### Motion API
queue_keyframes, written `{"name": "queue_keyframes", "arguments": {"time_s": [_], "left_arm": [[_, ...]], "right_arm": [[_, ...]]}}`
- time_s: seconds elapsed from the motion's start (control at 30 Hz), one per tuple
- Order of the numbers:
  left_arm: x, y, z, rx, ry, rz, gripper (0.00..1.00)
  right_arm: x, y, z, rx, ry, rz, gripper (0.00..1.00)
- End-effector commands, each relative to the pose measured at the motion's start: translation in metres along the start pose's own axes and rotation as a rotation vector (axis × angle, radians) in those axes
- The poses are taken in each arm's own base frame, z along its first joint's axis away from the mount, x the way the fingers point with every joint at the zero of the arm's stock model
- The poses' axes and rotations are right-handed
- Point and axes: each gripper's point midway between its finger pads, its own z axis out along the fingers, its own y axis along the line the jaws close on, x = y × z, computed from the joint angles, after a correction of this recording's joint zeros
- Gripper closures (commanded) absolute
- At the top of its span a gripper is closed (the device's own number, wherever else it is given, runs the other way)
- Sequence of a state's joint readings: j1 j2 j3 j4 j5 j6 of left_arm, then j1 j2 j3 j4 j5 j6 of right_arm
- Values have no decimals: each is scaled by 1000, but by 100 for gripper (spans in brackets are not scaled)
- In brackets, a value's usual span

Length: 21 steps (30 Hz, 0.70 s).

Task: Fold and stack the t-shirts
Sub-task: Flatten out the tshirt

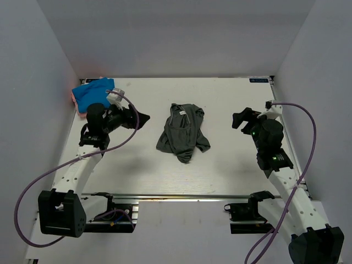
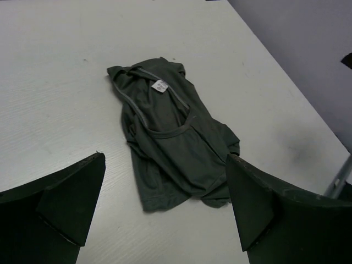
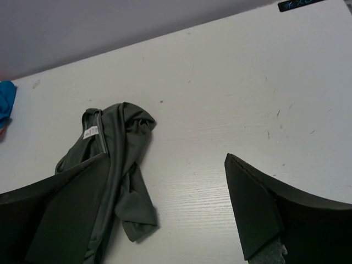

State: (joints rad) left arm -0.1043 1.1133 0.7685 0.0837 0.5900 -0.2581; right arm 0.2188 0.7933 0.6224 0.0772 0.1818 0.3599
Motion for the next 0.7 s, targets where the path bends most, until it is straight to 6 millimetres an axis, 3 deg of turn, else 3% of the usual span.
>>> {"name": "queue_keyframes", "arguments": {"time_s": [0.0, 0.13, 0.33, 0.43, 0.5, 0.67], "left_arm": [[-13, -23, 2, 137, 3, 4, 0], [0, -42, 12, 326, 63, -34, 0], [22, -38, 39, 422, 151, -111, 0], [33, -24, 51, 354, 191, -113, 0], [48, -10, 60, 230, 250, -78, 0], [68, -19, 76, 142, 343, -13, 3]], "right_arm": [[3, 9, -5, -42, 41, 15, 10], [2, 12, -5, -47, 40, 35, 10], [16, 10, -6, -71, 59, -2, 10], [29, 13, -3, -93, 133, -25, 10], [49, 13, 0, -102, 232, -49, 10], [77, 27, 5, -186, 346, -25, 10]]}}
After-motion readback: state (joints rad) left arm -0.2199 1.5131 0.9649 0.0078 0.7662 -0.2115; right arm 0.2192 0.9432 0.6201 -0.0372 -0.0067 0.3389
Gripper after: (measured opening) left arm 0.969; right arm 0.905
